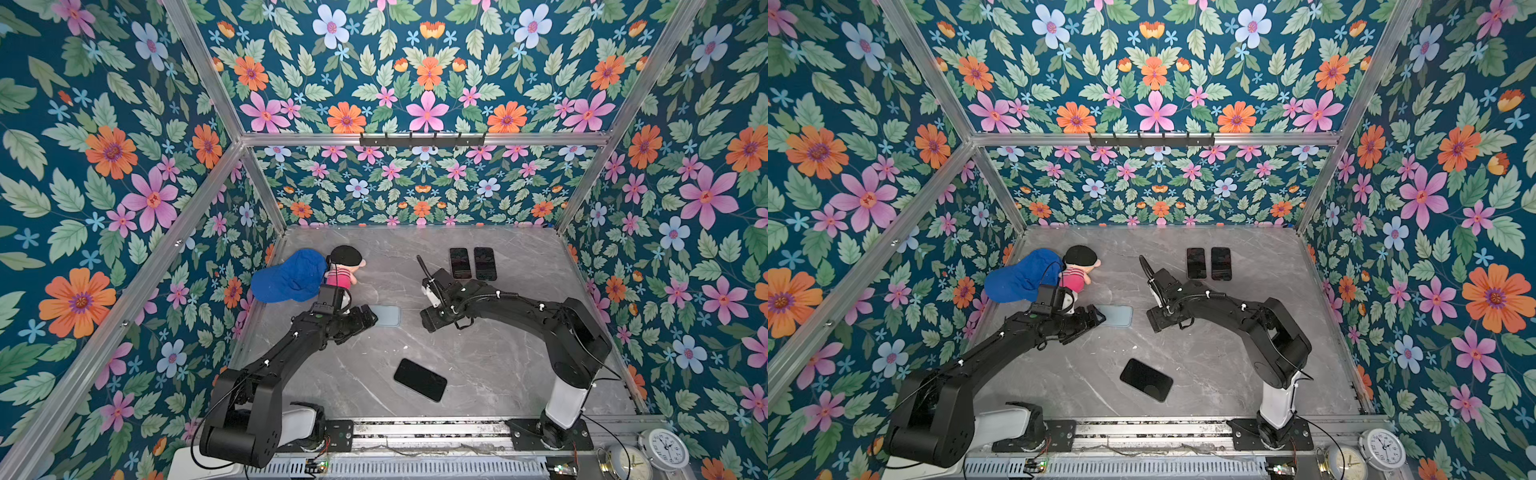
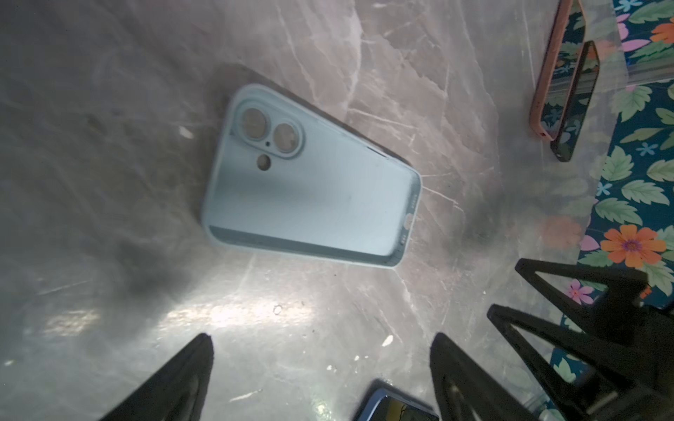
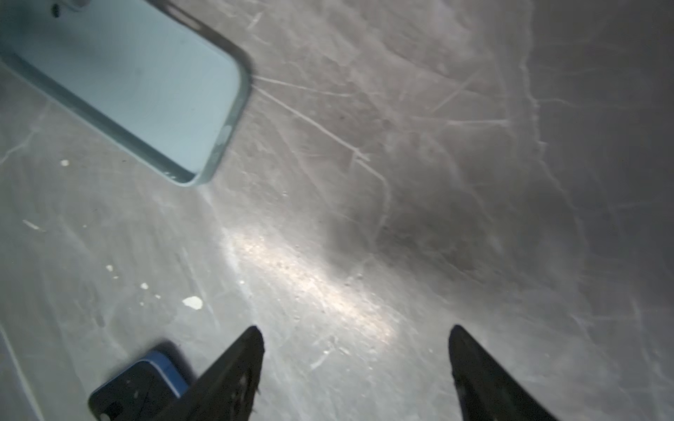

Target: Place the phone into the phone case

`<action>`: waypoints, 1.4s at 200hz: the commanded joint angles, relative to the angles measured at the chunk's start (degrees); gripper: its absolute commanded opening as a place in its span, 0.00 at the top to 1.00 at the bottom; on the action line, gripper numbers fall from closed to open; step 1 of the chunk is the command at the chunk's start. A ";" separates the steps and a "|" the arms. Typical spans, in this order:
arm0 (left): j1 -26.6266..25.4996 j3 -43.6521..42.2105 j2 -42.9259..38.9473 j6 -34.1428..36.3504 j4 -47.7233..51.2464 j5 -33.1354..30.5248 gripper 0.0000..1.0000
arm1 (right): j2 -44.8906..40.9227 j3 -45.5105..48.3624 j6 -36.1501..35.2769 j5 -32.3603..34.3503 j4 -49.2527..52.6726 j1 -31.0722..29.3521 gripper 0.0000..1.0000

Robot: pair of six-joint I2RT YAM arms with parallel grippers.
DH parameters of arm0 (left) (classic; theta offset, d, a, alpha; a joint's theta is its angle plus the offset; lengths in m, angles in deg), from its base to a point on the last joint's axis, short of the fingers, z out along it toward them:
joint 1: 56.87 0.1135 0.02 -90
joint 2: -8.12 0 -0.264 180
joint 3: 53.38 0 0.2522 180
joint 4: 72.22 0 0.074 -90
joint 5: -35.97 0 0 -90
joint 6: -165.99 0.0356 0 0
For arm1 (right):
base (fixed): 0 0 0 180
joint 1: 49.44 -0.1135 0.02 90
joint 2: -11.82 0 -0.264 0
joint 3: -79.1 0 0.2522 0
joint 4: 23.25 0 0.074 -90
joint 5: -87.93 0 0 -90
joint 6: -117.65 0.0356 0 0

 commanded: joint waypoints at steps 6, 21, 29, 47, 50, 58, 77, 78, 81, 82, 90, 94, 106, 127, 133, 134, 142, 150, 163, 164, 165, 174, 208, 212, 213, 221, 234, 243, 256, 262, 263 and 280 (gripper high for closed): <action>1.32 0.07 1.26 1.95 -1.48 0.88 0.06 | 0.39 0.13 -1.09 -1.97 -2.49 -1.13 0.21; 1.54 0.53 2.45 2.45 -2.18 0.48 0.07 | 0.17 1.08 -0.76 -2.22 -3.63 -1.53 0.21; 1.54 0.77 3.30 2.72 -2.69 0.36 0.08 | 0.15 1.36 -0.58 -2.57 -4.08 -1.58 0.21; 1.67 1.13 5.50 2.98 -4.13 0.83 0.09 | 0.08 1.58 -0.20 -2.92 -4.81 -1.67 0.22; 1.67 1.15 5.85 3.02 -4.41 0.90 0.09 | 0.17 1.58 -0.21 -2.99 -4.84 -1.67 0.22; 1.63 1.14 6.82 2.97 -5.06 1.19 0.10 | 0.16 1.71 -0.13 -3.11 -5.01 -1.75 0.22; 1.67 1.85 8.84 3.23 -6.17 1.33 0.11 | 0.16 2.18 0.14 -3.21 -5.70 -1.81 0.22; 1.65 1.85 8.96 3.22 -6.26 1.37 0.11 | 0.15 2.23 0.19 -3.21 -5.71 -1.78 0.22; 1.65 1.98 9.25 3.21 -6.43 1.40 0.11 | -0.01 2.32 0.23 -3.21 -5.84 -1.84 0.22; 1.68 2.00 9.34 3.21 -6.44 1.45 0.11 | -0.02 2.35 0.23 -3.26 -5.83 -1.84 0.22; 1.68 2.32 9.96 3.21 -7.10 1.65 0.12 | 0.01 2.64 0.27 -3.30 -6.20 -1.84 0.22; 1.71 2.37 10.20 3.10 -7.50 1.76 0.12 | 0.00 2.69 0.32 -3.38 -6.29 -1.84 0.22; 1.58 2.84 11.34 2.95 -8.60 2.25 0.12 | -0.08 2.95 0.41 -3.35 -6.64 -1.83 0.22; 1.46 3.74 13.59 2.37 -10.80 3.83 0.14 | 0.03 3.35 0.54 -3.31 -6.87 -1.84 0.22; 1.43 4.06 14.44 2.12 -11.53 4.27 0.15 | -0.04 3.49 0.58 -3.17 -6.87 -1.84 0.22; 1.45 4.10 14.57 2.05 -11.67 4.43 0.15 | -0.04 3.51 0.58 -3.15 -6.87 -1.84 0.22; 1.24 4.70 15.59 1.82 -12.51 5.08 0.16 | -0.08 3.69 0.67 -2.97 -6.89 -1.82 0.22; 0.98 5.45 16.63 1.63 -13.00 5.54 0.16 | -0.07 3.84 0.76 -2.82 -6.78 -1.84 0.22; 0.27 6.99 18.09 1.34 -13.75 5.95 0.16 | -0.13 4.21 0.91 -2.51 -6.69 -1.83 0.22; 0.16 7.06 18.15 1.26 -13.83 5.97 0.16 | -0.17 4.21 0.93 -2.47 -6.69 -1.84 0.22; 0.10 7.14 18.32 1.27 -13.87 6.02 0.16 | -0.19 4.26 0.93 -2.44 -6.65 -1.84 0.22; -0.39 8.01 19.25 1.11 -14.26 6.25 0.16 | -0.36 4.47 0.98 -2.51 -6.60 -1.84 0.22; -1.78 10.98 22.13 1.18 -15.04 6.71 0.16 | -1.69 5.85 1.37 -2.35 -6.51 -2.13 0.22; -1.80 11.19 22.50 1.18 -15.19 6.77 0.16 | -1.86 6.01 1.45 -2.34 -6.47 -2.27 0.22; -1.80 11.27 22.60 1.18 -15.25 6.77 0.16 | -1.96 6.08 1.46 -2.34 -6.49 -2.28 0.22; -1.97 11.80 23.13 1.18 -15.57 6.95 0.16 | -2.20 6.45 1.63 -2.29 -6.43 -2.52 0.22; -2.09 12.84 24.27 1.12 -16.04 7.26 0.16 | -2.56 6.92 1.93 -1.97 -6.14 -3.04 0.22; -2.28 13.76 25.15 1.08 -16.28 7.61 0.16 | -2.58 7.04 2.08 -1.81 -5.87 -3.48 0.22; -2.82 15.45 26.53 1.14 -16.38 7.97 0.16 | -2.71 6.87 2.00 -1.08 -4.65 -4.14 0.22; -3.15 16.18 26.96 1.21 -16.38 8.21 0.16 | -2.90 6.93 1.99 -0.77 -4.12 -4.49 0.22; -3.13 16.27 27.03 1.20 -16.38 8.28 0.16 | -2.92 6.94 1.99 -0.72 -4.09 -4.53 0.22; -3.72 16.39 26.65 1.06 -16.38 8.23 0.16 | -4.35 7.74 2.14 -0.23 -3.01 -5.75 0.22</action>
